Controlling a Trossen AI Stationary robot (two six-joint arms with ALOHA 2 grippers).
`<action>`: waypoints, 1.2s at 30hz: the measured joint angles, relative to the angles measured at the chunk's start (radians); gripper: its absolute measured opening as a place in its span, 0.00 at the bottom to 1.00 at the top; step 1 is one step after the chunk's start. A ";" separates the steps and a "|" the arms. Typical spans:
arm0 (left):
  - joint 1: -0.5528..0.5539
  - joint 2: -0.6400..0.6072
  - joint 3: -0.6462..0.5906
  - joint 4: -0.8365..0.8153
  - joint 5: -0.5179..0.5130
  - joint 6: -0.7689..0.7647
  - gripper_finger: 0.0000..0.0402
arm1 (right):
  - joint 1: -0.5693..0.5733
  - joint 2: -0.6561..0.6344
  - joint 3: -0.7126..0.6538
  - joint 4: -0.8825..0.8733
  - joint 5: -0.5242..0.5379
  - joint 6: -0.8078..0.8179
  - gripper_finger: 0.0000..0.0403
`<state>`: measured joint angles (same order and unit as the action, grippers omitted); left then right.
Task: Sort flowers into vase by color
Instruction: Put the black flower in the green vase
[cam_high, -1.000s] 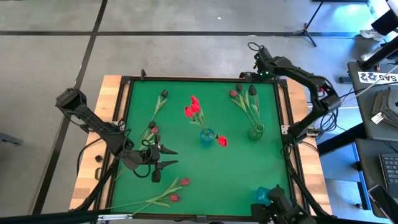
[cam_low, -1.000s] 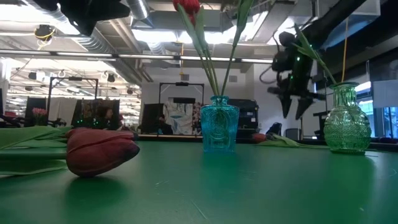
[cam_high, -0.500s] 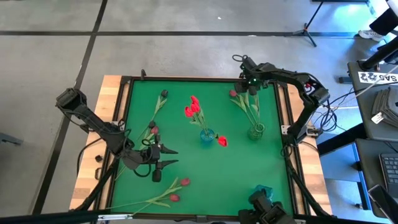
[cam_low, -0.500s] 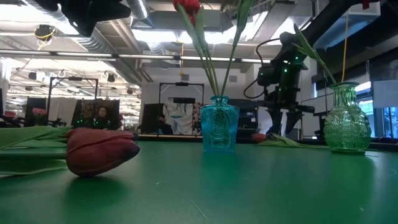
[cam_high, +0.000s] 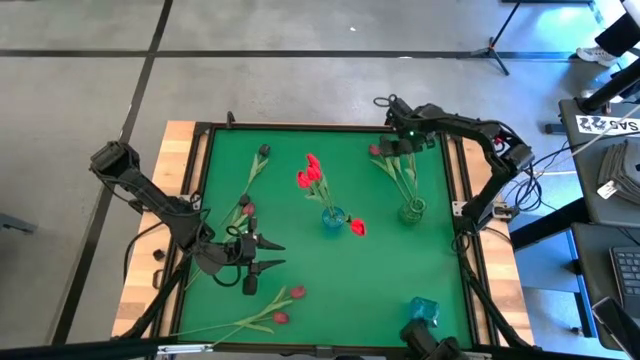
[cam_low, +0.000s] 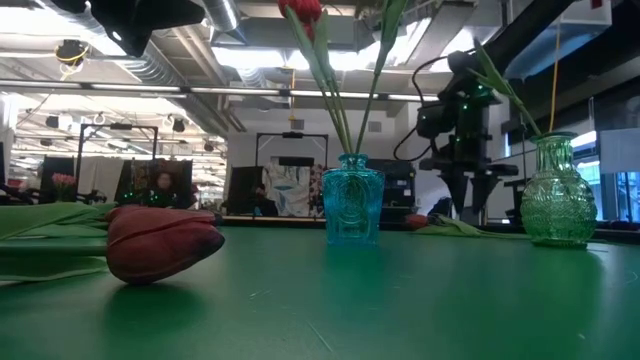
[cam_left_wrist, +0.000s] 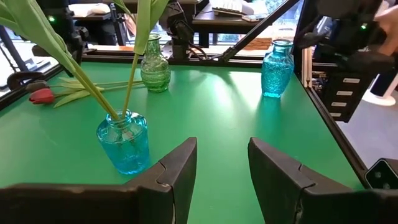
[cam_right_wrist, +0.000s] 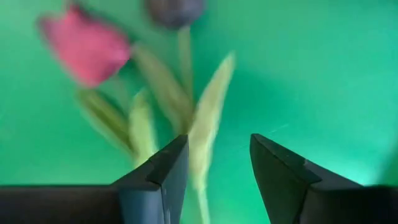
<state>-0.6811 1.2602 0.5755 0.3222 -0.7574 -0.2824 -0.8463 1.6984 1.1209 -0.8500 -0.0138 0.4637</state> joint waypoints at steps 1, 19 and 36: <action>0.000 0.000 0.000 0.000 0.000 -0.001 0.35 | 0.009 -0.012 -0.024 0.029 -0.003 0.007 0.42; -0.007 0.001 0.000 0.000 0.015 -0.012 0.35 | 0.085 -0.022 -0.259 0.354 0.073 -0.092 0.42; -0.006 0.001 0.000 0.003 0.004 0.005 0.35 | 0.127 -0.042 -0.162 0.323 0.185 -0.134 0.05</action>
<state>-0.6876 1.2610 0.5755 0.3252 -0.7536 -0.2779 -0.7189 1.6566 0.9586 -0.5269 0.1714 0.3302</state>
